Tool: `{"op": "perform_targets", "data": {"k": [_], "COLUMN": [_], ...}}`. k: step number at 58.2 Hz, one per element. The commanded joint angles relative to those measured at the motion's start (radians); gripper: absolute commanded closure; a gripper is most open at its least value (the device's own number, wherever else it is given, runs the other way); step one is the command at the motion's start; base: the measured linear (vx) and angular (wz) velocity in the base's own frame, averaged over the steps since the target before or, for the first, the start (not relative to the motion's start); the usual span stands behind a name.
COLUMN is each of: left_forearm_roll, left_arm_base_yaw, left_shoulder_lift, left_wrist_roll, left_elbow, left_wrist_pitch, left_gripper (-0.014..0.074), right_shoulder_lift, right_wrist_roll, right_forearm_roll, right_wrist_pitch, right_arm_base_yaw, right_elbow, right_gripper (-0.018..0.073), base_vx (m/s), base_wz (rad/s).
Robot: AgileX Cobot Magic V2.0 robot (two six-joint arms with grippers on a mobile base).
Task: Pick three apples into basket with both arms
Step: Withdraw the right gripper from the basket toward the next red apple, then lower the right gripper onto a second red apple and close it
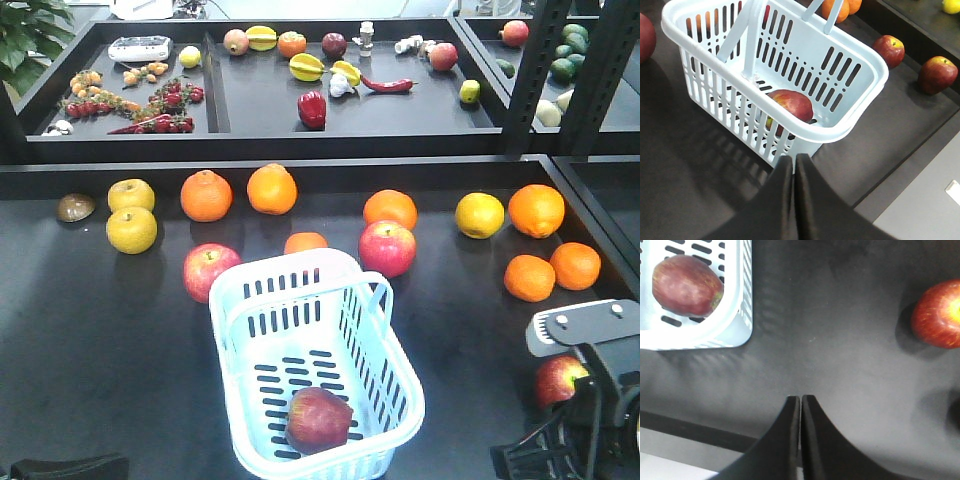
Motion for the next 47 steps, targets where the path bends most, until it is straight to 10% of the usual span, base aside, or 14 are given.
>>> {"op": "perform_targets", "data": {"k": [1, 47], "left_forearm_roll": [-0.037, -0.037], "left_arm_base_yaw": [-0.005, -0.005], "left_shoulder_lift": [0.0, 0.0], "left_wrist_roll": [-0.007, -0.007], "left_elbow": [-0.025, -0.025], "left_wrist_pitch": [-0.022, -0.099], "left_gripper": [0.0603, 0.0603], "right_shoulder_lift": [-0.05, -0.126], "right_wrist_roll": [0.005, 0.009], "right_forearm_roll": [-0.027, -0.034], "right_wrist_pitch": [-0.053, -0.037], "right_arm_base_yaw": [-0.001, -0.001], "right_elbow": [-0.024, -0.024], "right_gripper": [0.0564, 0.0564], "base_vx": [0.0, 0.0], "base_wz": [0.0, 0.0]}}
